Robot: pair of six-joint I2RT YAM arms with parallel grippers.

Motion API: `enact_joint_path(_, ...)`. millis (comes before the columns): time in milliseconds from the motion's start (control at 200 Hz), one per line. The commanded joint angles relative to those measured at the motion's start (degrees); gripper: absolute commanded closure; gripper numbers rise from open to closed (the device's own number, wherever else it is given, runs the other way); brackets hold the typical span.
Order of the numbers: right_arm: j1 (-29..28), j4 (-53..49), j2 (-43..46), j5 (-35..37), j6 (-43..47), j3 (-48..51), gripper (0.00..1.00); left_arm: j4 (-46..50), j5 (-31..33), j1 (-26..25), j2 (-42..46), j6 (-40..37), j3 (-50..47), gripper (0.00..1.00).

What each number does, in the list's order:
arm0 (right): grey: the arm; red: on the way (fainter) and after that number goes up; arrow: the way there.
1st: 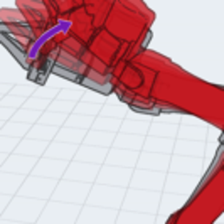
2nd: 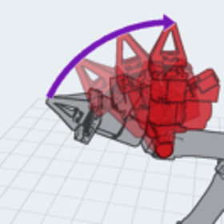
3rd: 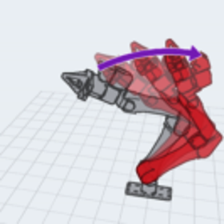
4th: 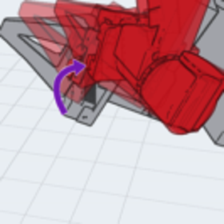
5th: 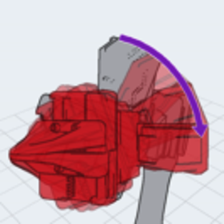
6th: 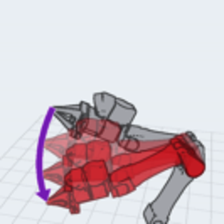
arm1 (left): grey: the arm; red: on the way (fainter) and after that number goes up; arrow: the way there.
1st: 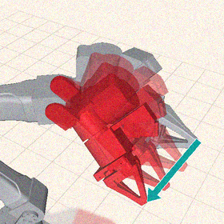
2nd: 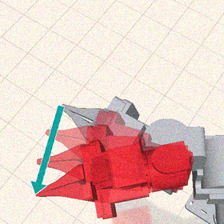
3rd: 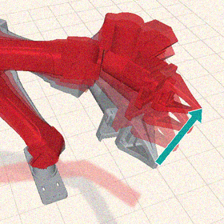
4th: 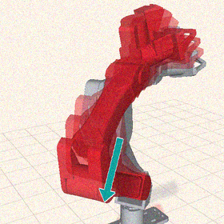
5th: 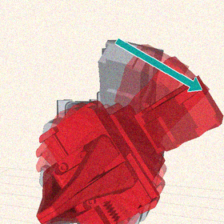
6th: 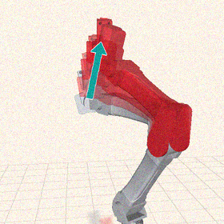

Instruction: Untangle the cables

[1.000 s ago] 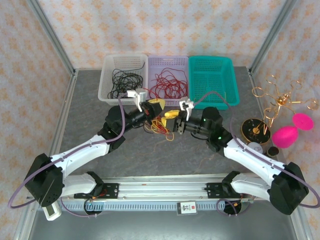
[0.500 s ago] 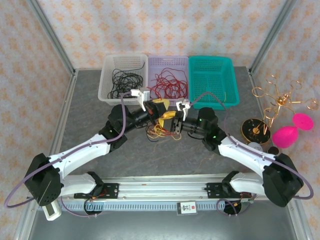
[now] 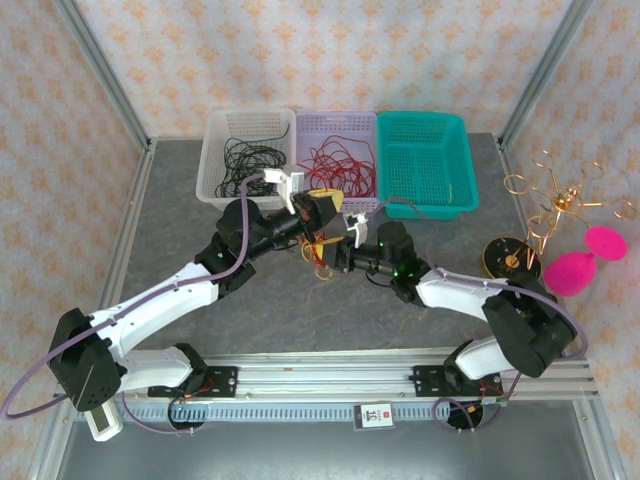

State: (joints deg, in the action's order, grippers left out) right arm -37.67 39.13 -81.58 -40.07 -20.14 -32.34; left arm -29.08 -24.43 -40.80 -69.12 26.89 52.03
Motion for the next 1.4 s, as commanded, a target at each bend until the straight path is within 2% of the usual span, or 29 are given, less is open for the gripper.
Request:
enact_joint_path(0, -0.3, -1.6, -2.4, 4.6, 0.1, 1.8, 0.8, -0.9, 1.0, -0.6, 2.9, -2.4, 4.7, 1.0)
enact_joint_path(265, -0.3, -2.6, -6.2, 8.6, -0.1, 4.8, 0.8, 2.4, 3.0, -0.6, 4.4, -5.1, 7.9, 1.0)
enact_joint_path(380, -0.3, -4.7, -4.4, 9.9, 0.0, 5.6, 0.8, 3.1, 3.9, -0.6, 4.6, -5.4, 8.0, 1.0)
enact_joint_path(506, -0.3, -12.2, 3.8, 11.6, 2.5, 6.3, 0.76, 4.3, 4.7, -0.6, 4.5, -6.0, 7.8, 1.0)
enact_joint_path(711, -0.1, -30.0, 23.5, 17.5, 9.2, 5.4, 0.56, 3.5, 4.8, -0.7, 4.2, -5.0, 4.6, 1.0)
enact_joint_path(781, 0.0, -32.9, 28.5, 18.5, 10.4, 4.6, 0.48, 2.5, 3.7, -0.7, 4.2, -4.3, 3.2, 1.0)
enact_joint_path(916, 0.0, -28.4, 33.5, 11.7, 10.5, 3.3, 0.38, 1.9, 2.4, -1.4, 4.3, -4.0, 1.4, 1.0)
enact_joint_path(981, -0.3, -24.2, 33.5, 7.3, 10.9, 2.5, 0.34, 1.8, 2.2, -1.8, 4.2, -4.0, 1.2, 1.0)
enact_joint_path(1071, -1.3, -18.5, 31.4, 4.8, 12.1, 1.2, 0.31, 1.9, 2.2, -2.1, 3.9, -3.8, 1.2, 1.0)
enact_joint_path(1191, -2.6, -12.7, 26.7, 5.2, 13.3, -1.6, 0.31, 1.6, 2.2, -2.5, 3.4, -3.3, 1.5, 1.0)
enact_joint_path(1391, -3.0, -2.9, 18.9, 10.2, 14.1, -2.0, 0.34, 1.5, 2.2, -3.5, 2.7, -2.7, 2.2, 1.0)
